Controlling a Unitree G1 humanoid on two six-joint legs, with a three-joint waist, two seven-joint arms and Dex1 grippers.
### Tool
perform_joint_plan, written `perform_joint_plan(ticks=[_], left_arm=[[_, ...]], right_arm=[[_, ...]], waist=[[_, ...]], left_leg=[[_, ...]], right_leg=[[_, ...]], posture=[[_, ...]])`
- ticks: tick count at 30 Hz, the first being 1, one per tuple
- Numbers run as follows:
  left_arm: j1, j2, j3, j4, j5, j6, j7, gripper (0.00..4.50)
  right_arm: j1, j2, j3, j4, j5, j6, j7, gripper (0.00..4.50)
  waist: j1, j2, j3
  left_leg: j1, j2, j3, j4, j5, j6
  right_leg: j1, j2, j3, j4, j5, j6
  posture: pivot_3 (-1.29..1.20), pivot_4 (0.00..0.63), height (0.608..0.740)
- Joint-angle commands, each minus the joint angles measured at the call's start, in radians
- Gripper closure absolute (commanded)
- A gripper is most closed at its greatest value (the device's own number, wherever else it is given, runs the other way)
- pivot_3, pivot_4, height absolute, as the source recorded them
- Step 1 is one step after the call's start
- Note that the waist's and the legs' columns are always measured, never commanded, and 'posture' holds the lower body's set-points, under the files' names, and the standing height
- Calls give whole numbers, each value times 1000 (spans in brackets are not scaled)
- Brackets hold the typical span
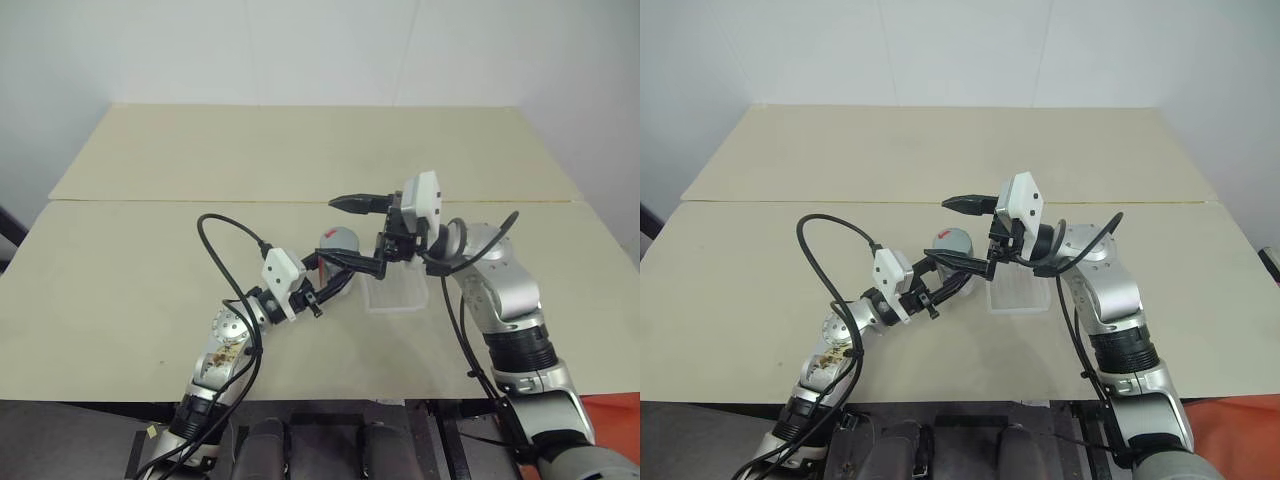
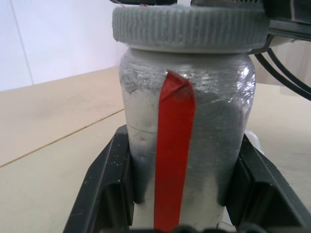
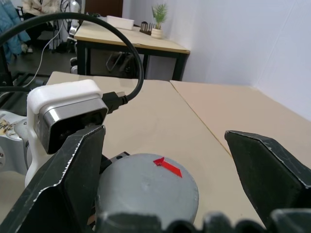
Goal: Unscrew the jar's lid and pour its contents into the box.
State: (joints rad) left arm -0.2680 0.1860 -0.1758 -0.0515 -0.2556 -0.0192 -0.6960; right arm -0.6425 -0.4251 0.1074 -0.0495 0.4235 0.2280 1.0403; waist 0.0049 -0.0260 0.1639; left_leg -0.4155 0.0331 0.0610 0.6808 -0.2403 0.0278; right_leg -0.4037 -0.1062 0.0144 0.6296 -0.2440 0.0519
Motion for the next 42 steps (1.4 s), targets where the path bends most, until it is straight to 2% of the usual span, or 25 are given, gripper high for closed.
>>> perform_joint_plan(ticks=[1, 19, 42], left_arm=[[-9, -3, 3, -28, -6, -33, -6, 2536], [-19, 1, 2, -13, -5, -40, -25, 2536], [-20, -2, 2, -13, 1, -44, -25, 2536]], right_arm=[[1, -30, -34, -7, -4, -17, 4, 22], [28, -103, -88, 15, -4, -54, 23, 22], [-23, -47, -74, 67, -43, -84, -29, 22]], waist=[[0, 0, 0], [1, 0, 0], [1, 0, 0]], left_leg=[[0, 0, 0, 0, 0, 0], [0, 0, 0, 0, 0, 0], [0, 0, 0, 0, 0, 0]], right_leg=[[0, 0, 0, 0, 0, 0], [0, 0, 0, 0, 0, 0], [0, 0, 0, 0, 0, 0]], posture=[[0, 150, 740], [0, 150, 740], [0, 150, 740]])
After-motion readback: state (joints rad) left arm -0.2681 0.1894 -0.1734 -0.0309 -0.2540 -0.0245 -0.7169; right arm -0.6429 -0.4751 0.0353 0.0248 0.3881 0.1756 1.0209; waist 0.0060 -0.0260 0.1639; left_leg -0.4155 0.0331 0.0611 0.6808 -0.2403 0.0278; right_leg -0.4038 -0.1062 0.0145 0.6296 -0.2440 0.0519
